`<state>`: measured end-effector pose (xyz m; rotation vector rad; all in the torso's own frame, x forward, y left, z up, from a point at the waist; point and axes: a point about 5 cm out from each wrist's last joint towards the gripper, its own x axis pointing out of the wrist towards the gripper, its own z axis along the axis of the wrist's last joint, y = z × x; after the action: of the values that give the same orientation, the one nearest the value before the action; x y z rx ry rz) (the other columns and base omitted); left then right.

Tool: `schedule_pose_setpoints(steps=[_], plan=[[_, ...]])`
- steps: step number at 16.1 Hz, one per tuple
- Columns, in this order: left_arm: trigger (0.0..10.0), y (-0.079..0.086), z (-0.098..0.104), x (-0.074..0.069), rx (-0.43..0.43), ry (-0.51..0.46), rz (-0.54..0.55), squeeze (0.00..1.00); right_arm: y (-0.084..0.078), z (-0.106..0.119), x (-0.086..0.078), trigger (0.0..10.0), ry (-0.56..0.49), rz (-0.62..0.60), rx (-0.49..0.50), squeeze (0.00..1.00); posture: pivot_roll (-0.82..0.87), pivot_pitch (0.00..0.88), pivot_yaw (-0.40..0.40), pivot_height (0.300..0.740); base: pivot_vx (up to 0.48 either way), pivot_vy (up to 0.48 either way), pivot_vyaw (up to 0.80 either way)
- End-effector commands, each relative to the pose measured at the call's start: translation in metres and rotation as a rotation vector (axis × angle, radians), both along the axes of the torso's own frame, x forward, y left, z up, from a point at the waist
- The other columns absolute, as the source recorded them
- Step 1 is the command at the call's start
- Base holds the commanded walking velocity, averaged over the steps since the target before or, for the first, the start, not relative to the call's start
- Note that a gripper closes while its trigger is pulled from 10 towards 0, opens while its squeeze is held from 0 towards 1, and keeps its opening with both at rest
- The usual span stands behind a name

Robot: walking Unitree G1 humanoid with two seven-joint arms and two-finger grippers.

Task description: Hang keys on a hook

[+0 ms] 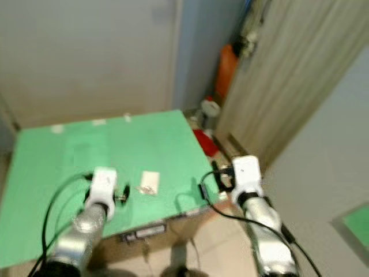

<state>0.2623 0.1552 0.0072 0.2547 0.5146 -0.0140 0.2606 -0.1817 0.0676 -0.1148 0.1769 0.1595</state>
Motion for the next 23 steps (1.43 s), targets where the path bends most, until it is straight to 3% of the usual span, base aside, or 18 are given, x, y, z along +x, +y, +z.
schedule_pose_setpoints(steps=[1,6,7,9,10,15,20,21,22,23], plan=[[10.0,0.008,0.000,0.000,0.126,-0.037,0.049,0.00,-0.012,0.007,-0.007,10.0,0.010,0.002,-0.016,0.00,-0.15,0.115,-0.157,0.740,0.000,0.000,0.00],[10.0,0.028,0.005,-0.001,0.272,-0.074,0.145,0.00,-0.032,0.007,-0.022,10.0,0.054,-0.016,-0.041,0.00,-0.17,0.122,-0.175,0.740,0.000,0.000,0.00],[10.0,0.036,0.009,-0.001,0.276,-0.098,0.192,0.00,-0.037,0.004,-0.029,10.0,0.086,-0.023,-0.048,0.00,-0.16,0.122,-0.177,0.740,0.000,0.000,0.00],[10.0,0.037,0.001,-0.004,0.250,-0.076,0.203,0.00,-0.037,0.006,-0.031,10.0,0.096,-0.018,-0.047,0.00,-0.16,0.129,-0.180,0.740,0.000,0.000,0.00],[10.0,0.035,-0.003,-0.006,0.280,-0.073,0.183,0.00,-0.037,0.008,-0.034,10.0,0.101,-0.014,-0.050,0.00,-0.18,0.138,-0.183,0.740,0.000,0.000,0.00],[10.0,0.028,-0.014,-0.010,0.246,-0.030,0.170,0.00,-0.041,0.010,-0.043,10.0,0.120,-0.020,-0.061,0.00,-0.20,0.142,-0.173,0.740,0.000,0.000,0.00],[10.0,0.033,-0.029,-0.009,0.119,0.090,0.197,0.00,-0.040,0.011,-0.048,10.0,0.137,-0.032,-0.058,0.00,-0.22,0.146,-0.163,0.740,0.000,0.000,0.00],[4.4,0.032,-0.029,-0.009,0.101,0.096,0.193,0.00,-0.040,0.011,-0.048,10.0,0.137,-0.034,-0.058,0.00,-0.22,0.146,-0.163,0.740,0.000,0.000,0.00],[0.0,0.030,-0.029,-0.008,0.054,0.095,0.193,0.00,-0.041,0.011,-0.049,10.0,0.139,-0.036,-0.059,0.00,-0.22,0.145,-0.160,0.740,0.000,0.000,0.00],[0.0,0.029,-0.029,-0.007,0.045,0.094,0.182,0.00,-0.041,0.011,-0.049,10.0,0.139,-0.037,-0.059,0.00,-0.22,0.144,-0.158,0.740,0.000,0.000,0.00]])
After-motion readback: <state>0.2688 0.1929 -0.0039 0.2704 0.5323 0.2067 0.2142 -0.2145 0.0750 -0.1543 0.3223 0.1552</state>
